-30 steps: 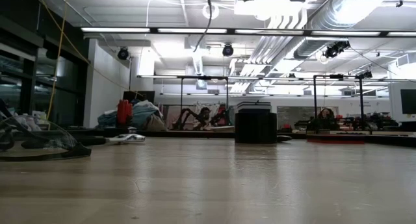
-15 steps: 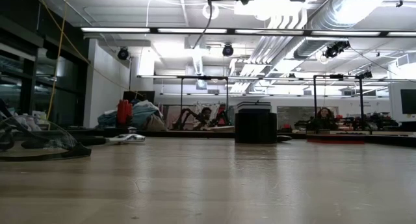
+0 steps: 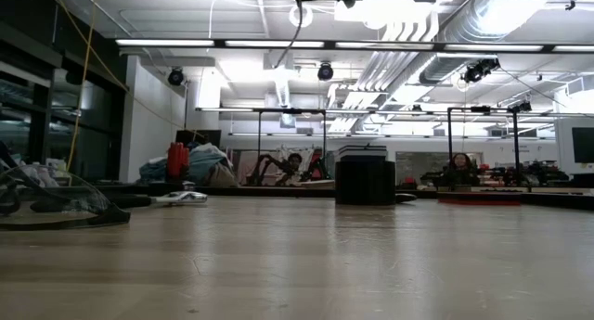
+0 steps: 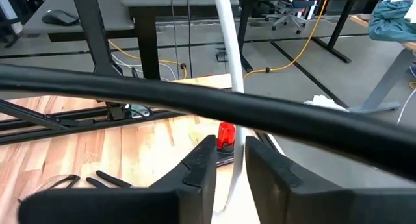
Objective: Coil cords
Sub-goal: Coil the white wire onto the black spool
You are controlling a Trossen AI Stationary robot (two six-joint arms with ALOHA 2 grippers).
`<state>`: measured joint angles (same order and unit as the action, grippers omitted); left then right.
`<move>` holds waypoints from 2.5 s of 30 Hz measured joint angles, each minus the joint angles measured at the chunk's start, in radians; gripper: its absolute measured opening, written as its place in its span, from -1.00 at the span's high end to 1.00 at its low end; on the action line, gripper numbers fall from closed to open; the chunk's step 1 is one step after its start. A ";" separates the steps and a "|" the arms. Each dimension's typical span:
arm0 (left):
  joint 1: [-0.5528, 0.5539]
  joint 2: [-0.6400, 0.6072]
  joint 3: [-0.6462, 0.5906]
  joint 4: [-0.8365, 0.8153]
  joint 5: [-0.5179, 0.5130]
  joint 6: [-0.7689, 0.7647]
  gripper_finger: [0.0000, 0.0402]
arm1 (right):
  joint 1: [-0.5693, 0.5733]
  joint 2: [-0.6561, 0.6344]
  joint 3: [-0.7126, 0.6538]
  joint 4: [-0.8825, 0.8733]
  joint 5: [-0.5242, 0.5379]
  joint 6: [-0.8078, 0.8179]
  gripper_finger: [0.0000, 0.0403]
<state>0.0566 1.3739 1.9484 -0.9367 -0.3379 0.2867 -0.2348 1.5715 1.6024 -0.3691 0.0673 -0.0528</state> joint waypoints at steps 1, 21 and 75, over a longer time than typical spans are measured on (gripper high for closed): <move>0.000 0.000 0.000 0.000 -0.005 0.000 1.00 | 0.000 0.000 0.000 0.000 0.000 0.000 0.67; 0.075 0.000 0.000 0.160 0.049 -0.154 1.00 | 0.079 0.000 0.000 0.072 0.004 0.030 0.99; 0.212 0.146 -0.005 0.685 0.816 -1.369 1.00 | 0.204 0.002 -0.001 0.601 -0.019 -0.018 1.00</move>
<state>0.2682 1.5200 1.9438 -0.2517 0.4778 -1.0823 -0.0303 1.5730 1.6012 0.2318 0.0482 -0.0712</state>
